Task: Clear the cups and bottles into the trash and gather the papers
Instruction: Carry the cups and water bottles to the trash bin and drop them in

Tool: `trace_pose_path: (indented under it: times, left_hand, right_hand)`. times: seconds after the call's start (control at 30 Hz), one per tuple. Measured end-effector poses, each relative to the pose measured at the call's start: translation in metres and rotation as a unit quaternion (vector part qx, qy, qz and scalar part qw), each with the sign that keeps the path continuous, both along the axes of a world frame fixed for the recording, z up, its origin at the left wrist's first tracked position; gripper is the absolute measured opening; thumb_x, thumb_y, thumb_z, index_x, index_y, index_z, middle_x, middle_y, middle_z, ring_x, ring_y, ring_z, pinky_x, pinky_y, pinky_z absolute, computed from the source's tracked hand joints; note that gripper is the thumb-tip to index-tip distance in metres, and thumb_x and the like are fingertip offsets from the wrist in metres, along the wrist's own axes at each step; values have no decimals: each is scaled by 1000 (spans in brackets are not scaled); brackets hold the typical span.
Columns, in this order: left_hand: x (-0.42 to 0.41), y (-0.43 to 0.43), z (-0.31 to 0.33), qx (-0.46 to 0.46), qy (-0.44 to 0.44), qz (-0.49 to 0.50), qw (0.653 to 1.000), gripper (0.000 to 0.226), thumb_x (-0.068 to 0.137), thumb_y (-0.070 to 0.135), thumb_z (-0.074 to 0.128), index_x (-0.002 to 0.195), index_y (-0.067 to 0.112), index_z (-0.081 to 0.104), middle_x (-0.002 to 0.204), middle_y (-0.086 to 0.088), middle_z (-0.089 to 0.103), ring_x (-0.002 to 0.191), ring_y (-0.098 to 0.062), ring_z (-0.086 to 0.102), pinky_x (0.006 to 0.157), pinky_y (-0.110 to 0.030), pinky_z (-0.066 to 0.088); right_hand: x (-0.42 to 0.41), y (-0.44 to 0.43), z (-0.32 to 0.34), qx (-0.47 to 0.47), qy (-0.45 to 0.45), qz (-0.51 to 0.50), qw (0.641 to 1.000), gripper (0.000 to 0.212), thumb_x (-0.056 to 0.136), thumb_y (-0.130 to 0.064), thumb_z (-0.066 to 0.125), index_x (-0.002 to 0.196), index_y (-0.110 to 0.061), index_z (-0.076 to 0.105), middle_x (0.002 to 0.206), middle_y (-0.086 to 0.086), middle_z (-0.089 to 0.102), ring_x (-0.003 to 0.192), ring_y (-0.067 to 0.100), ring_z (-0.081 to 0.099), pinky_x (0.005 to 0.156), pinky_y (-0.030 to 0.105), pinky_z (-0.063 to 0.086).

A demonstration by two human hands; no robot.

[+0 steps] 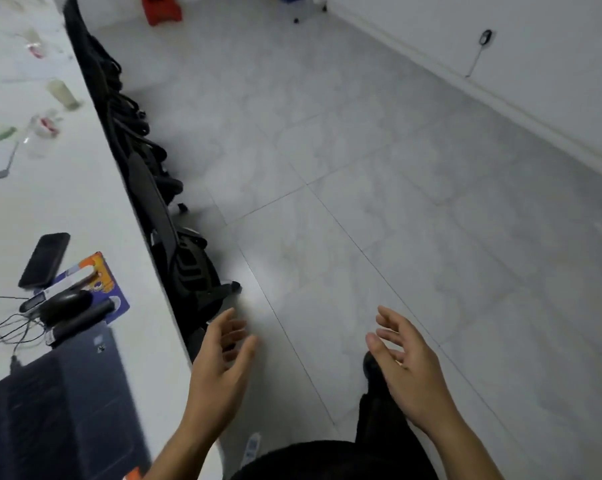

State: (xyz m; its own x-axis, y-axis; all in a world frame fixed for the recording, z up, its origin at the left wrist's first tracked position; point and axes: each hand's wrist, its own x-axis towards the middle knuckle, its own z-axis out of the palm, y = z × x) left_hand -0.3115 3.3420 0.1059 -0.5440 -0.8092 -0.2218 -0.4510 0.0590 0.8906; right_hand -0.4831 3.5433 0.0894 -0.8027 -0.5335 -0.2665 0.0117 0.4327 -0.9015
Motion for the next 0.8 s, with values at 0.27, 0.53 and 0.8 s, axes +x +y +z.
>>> trace_pose_path:
  times: [0.27, 0.53, 0.8]
  left_hand:
    - [-150, -42, 21, -4, 18, 155, 988, 46, 92, 14, 66, 131, 33, 48, 118, 9, 63, 109, -6, 63, 82, -17, 48]
    - [-252, -154, 9, 1, 63, 277, 959, 47, 90, 23, 65, 119, 57, 50, 121, 15, 63, 111, -1, 61, 88, -25, 49]
    - [-343, -366, -1, 4, 75, 297, 952, 45, 92, 20, 65, 133, 32, 49, 121, 12, 61, 115, -7, 59, 94, -30, 51]
  right_hand:
    - [-205, -126, 26, 11, 11, 203, 979, 44, 95, -42, 58, 137, -43, 45, 133, -23, 51, 119, -4, 52, 99, 23, 48]
    - [-324, -296, 18, 12, 29, 307, 951, 46, 95, -40, 59, 139, -39, 46, 133, -26, 51, 119, -7, 52, 97, 22, 48]
    - [-416, -514, 23, 21, 60, 329, 942, 45, 95, -40, 59, 137, -43, 45, 133, -25, 50, 118, -8, 52, 98, 24, 49]
